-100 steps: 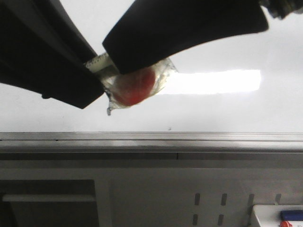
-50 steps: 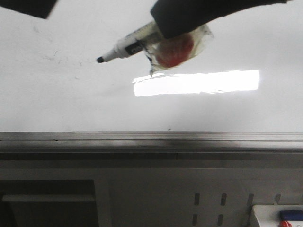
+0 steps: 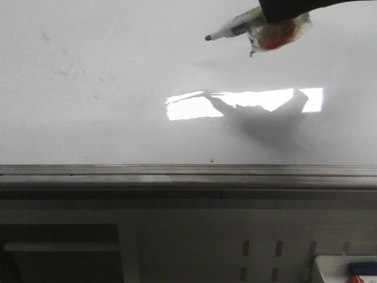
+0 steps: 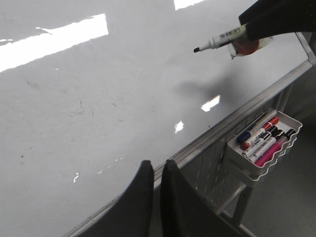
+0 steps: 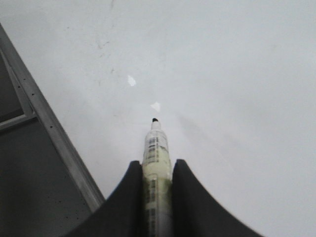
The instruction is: Write number 4 on whiteboard
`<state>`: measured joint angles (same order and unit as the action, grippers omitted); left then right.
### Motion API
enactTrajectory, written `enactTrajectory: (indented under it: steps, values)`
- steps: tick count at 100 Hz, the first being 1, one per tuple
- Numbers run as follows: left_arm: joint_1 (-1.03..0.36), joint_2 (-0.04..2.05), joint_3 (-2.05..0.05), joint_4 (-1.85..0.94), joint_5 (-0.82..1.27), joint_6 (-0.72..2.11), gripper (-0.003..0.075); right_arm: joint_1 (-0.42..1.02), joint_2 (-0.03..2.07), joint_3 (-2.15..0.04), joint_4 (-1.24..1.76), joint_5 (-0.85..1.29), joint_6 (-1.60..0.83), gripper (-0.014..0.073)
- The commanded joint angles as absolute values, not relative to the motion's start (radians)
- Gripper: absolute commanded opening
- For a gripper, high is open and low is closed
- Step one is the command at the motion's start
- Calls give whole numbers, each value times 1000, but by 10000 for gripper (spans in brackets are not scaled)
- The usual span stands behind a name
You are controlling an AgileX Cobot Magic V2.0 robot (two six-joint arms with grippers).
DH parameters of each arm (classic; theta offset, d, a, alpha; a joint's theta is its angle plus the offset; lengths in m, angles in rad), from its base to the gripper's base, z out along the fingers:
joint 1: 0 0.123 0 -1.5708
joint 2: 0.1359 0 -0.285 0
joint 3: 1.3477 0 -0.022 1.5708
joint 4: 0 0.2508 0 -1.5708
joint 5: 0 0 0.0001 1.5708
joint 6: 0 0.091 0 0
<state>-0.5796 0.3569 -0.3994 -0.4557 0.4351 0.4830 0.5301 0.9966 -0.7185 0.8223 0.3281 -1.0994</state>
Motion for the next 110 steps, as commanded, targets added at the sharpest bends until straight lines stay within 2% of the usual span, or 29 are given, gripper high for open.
enactTrajectory:
  steps: [1, 37, 76, 89, 110]
  values:
    - [-574, 355, -423, -503, 350, 471, -20, 523, 1023, -777, 847, 248, -1101, -63]
    - [-574, 355, -423, -580, 358, 471, -20, 521, 1179, -848, 848, 175, -1089, -62]
    - [-574, 355, -423, -591, 387, 471, -20, 487, 1226, -848, 848, 235, -1030, -61]
    - [-574, 355, -423, -591, 387, 471, -20, 521, 1246, -842, 848, 332, -1030, -60]
    - [-574, 355, -423, -616, 387, 471, -20, 609, 1311, -831, 849, 298, -986, -60]
